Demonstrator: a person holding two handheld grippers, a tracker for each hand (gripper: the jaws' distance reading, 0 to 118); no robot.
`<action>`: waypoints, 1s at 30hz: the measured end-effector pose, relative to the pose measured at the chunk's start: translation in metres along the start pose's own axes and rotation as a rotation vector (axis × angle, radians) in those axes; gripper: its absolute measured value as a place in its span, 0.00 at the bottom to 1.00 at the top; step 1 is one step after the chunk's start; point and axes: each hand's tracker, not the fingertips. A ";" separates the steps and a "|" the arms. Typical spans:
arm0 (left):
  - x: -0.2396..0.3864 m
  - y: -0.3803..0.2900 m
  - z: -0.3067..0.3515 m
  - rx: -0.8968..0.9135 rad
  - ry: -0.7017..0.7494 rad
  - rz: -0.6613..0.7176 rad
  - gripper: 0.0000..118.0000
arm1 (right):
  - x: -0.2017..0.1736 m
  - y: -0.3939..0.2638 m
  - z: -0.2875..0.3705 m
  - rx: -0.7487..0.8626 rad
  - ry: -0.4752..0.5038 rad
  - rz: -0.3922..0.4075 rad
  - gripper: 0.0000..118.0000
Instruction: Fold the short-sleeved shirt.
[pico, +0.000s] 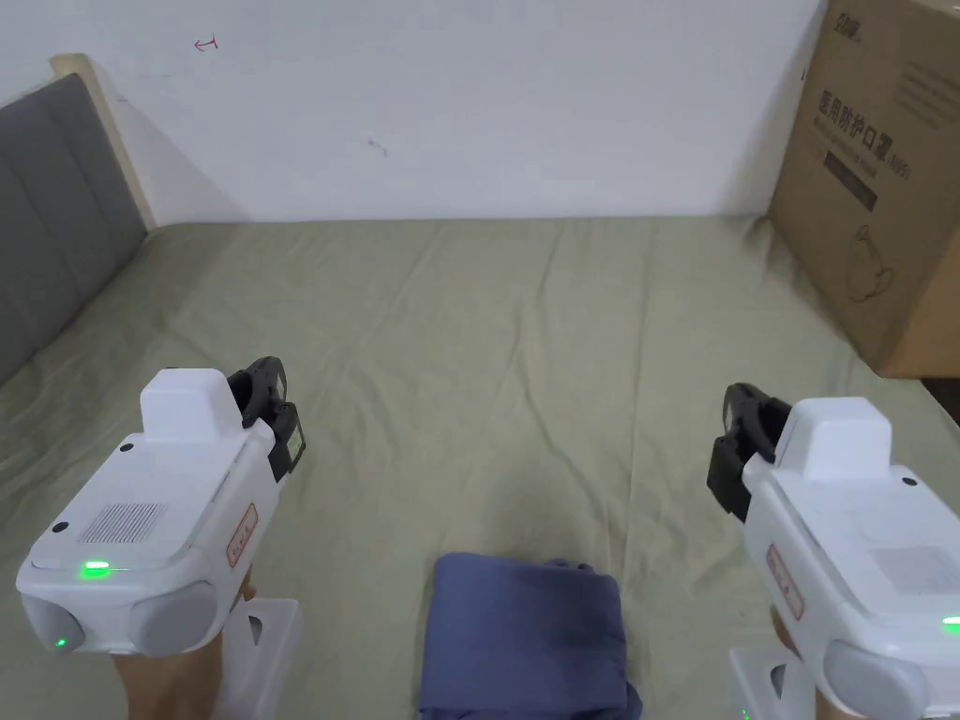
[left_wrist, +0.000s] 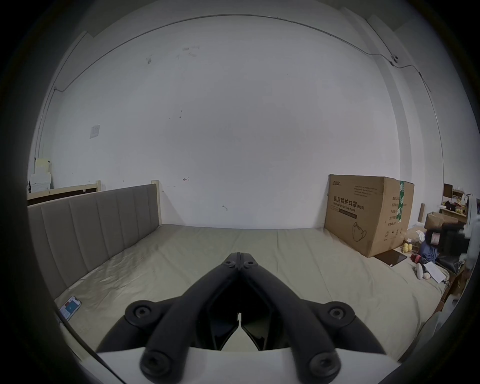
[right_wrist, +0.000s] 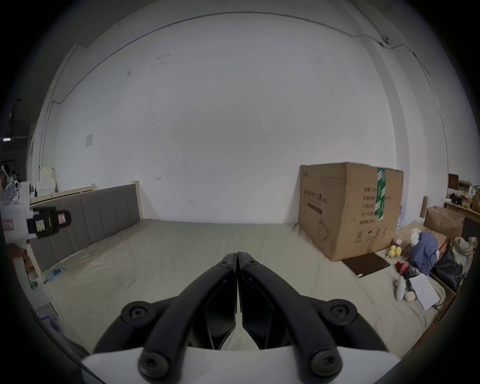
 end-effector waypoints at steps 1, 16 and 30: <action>-0.001 0.000 0.000 0.000 0.001 -0.003 0.00 | -0.003 -0.011 -0.008 -0.019 0.007 -0.003 0.00; -0.022 -0.029 -0.009 -0.107 -0.027 0.025 0.00 | -0.076 -0.194 -0.096 -0.428 0.189 0.061 0.00; -0.001 -0.146 -0.065 -0.774 -0.278 0.407 0.68 | -0.087 -0.226 -0.107 -0.533 0.164 0.075 0.00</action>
